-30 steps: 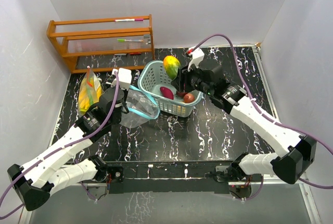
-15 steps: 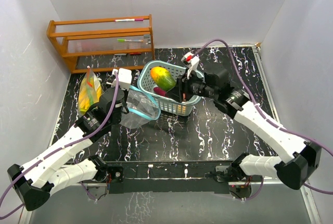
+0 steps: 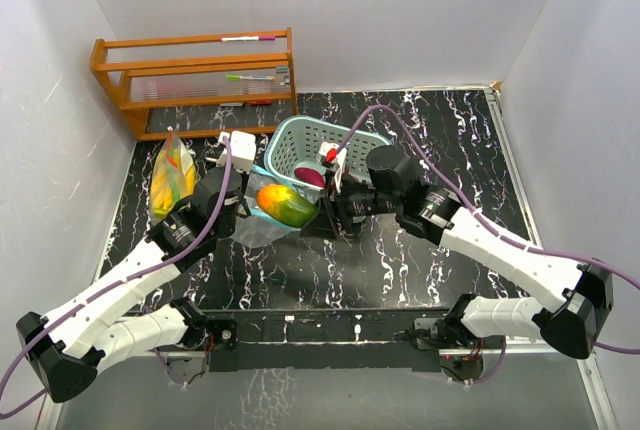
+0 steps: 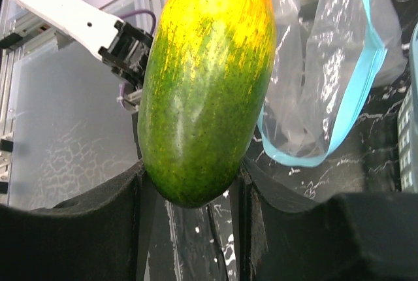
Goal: Place the food in the zip-top bag and seal the zipper
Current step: Place the fake fruit in the zipper food storage bag.
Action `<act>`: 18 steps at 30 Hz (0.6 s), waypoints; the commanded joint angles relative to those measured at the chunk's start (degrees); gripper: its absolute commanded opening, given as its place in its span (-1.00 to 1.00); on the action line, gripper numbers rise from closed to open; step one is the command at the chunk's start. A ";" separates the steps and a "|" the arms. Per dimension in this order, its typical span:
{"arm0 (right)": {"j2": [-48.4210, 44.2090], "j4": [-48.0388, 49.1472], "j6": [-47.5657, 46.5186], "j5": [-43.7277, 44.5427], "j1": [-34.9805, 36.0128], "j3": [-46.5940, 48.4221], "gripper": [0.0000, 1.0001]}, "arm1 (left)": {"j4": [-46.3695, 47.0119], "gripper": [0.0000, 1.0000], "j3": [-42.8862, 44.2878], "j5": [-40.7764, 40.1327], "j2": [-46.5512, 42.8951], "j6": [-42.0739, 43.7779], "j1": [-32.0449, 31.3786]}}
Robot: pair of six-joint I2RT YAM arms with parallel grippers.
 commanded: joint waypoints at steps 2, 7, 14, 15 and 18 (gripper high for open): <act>-1.72 0.63 -0.21 1.31 0.87 -1.10 -0.46 | 0.47 -1.00 0.77 -0.11 0.08 -0.20 0.33; 0.37 -0.27 0.52 6.02 1.01 0.02 -0.46 | -0.30 -1.00 1.49 2.19 -0.31 -1.49 0.33; 7.03 -1.61 0.91 8.96 1.46 4.67 -0.46 | -0.67 -1.00 1.57 7.23 -2.06 -3.41 0.32; 7.97 -1.99 1.02 9.65 1.54 5.52 -0.46 | -0.94 -1.00 1.67 8.10 -2.29 -3.95 0.33; 9.91 -2.74 2.19 14.19 1.71 7.89 -0.46 | -3.03 -1.00 2.60 11.36 -3.30 -6.09 0.32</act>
